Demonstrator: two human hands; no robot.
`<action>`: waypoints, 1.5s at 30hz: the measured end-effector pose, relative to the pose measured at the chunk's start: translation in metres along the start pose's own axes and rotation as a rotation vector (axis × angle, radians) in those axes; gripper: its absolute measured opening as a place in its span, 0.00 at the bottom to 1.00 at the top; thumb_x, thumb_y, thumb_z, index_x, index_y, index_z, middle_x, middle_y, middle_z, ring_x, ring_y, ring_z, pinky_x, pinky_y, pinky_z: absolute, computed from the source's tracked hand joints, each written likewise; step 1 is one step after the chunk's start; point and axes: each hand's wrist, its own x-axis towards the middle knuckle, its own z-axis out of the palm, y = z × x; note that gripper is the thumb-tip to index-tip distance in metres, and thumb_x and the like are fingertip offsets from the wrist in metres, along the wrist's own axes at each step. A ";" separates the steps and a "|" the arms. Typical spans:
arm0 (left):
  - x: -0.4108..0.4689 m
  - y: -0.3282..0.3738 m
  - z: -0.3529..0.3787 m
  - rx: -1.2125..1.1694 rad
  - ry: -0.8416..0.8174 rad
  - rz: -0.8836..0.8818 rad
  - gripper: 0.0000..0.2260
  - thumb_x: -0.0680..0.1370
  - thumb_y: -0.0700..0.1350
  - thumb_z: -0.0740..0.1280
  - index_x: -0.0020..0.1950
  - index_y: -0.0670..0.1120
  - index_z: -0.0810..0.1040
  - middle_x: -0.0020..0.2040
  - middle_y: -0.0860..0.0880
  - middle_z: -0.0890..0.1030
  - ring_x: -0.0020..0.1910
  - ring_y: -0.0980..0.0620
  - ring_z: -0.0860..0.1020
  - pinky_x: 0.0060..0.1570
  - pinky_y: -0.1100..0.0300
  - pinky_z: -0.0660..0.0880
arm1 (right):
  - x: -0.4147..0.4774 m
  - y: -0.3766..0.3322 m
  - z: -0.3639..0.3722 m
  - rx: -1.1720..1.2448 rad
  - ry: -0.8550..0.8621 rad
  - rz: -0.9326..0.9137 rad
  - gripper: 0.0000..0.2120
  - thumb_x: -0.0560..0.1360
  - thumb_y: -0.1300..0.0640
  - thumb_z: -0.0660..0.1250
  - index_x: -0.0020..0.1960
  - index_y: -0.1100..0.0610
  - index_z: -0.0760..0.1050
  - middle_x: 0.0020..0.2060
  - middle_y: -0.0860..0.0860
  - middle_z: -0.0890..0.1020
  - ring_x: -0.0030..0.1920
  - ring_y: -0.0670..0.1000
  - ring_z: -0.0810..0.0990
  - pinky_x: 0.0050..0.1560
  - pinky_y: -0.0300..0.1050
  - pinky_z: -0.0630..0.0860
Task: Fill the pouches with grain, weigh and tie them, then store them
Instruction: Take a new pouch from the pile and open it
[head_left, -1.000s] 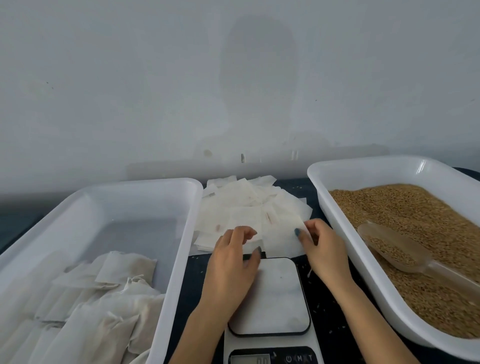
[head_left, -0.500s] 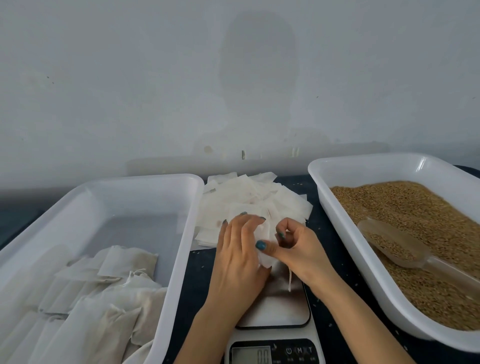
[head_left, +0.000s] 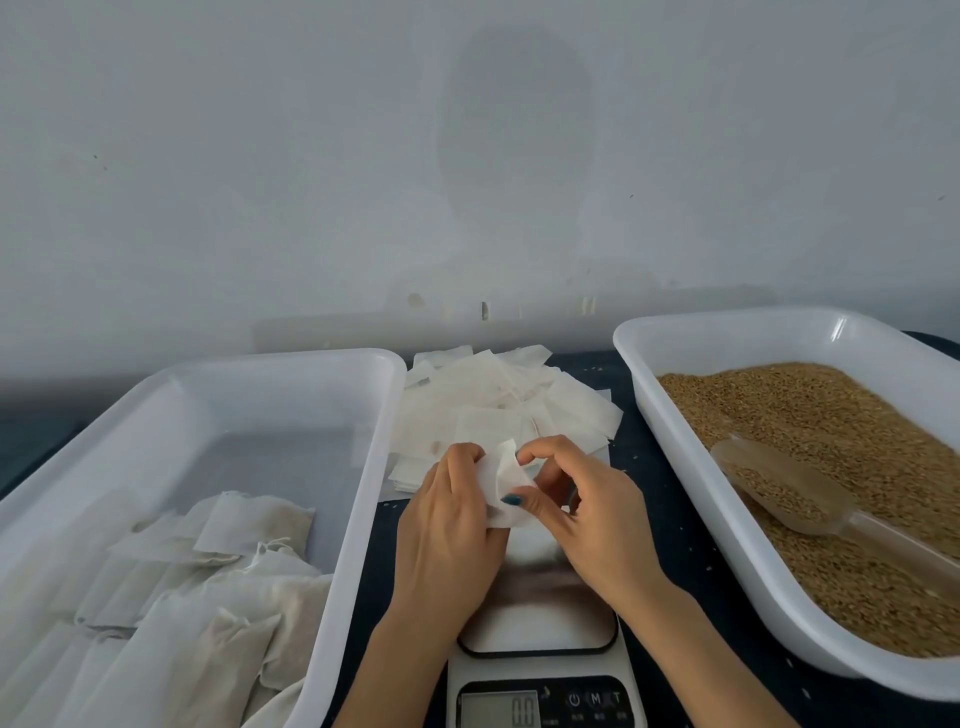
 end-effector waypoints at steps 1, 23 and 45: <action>0.000 0.000 0.000 0.003 0.008 0.000 0.14 0.71 0.40 0.73 0.54 0.39 0.74 0.41 0.46 0.78 0.37 0.48 0.78 0.32 0.60 0.73 | 0.000 -0.001 -0.001 0.009 -0.007 0.007 0.13 0.75 0.36 0.62 0.54 0.42 0.74 0.33 0.35 0.75 0.35 0.41 0.78 0.37 0.29 0.71; 0.003 0.005 0.001 -0.060 0.048 0.010 0.24 0.71 0.56 0.72 0.62 0.44 0.74 0.56 0.49 0.79 0.52 0.50 0.79 0.51 0.55 0.77 | -0.005 -0.008 0.005 -0.106 -0.077 0.105 0.20 0.81 0.38 0.51 0.53 0.51 0.75 0.62 0.45 0.78 0.55 0.45 0.78 0.54 0.43 0.78; 0.001 0.001 0.003 -0.164 0.019 -0.112 0.17 0.72 0.47 0.72 0.56 0.46 0.70 0.44 0.51 0.76 0.40 0.48 0.74 0.35 0.57 0.68 | -0.006 0.117 -0.255 -0.884 -0.636 0.597 0.17 0.66 0.30 0.68 0.46 0.41 0.75 0.44 0.40 0.81 0.41 0.39 0.77 0.43 0.39 0.73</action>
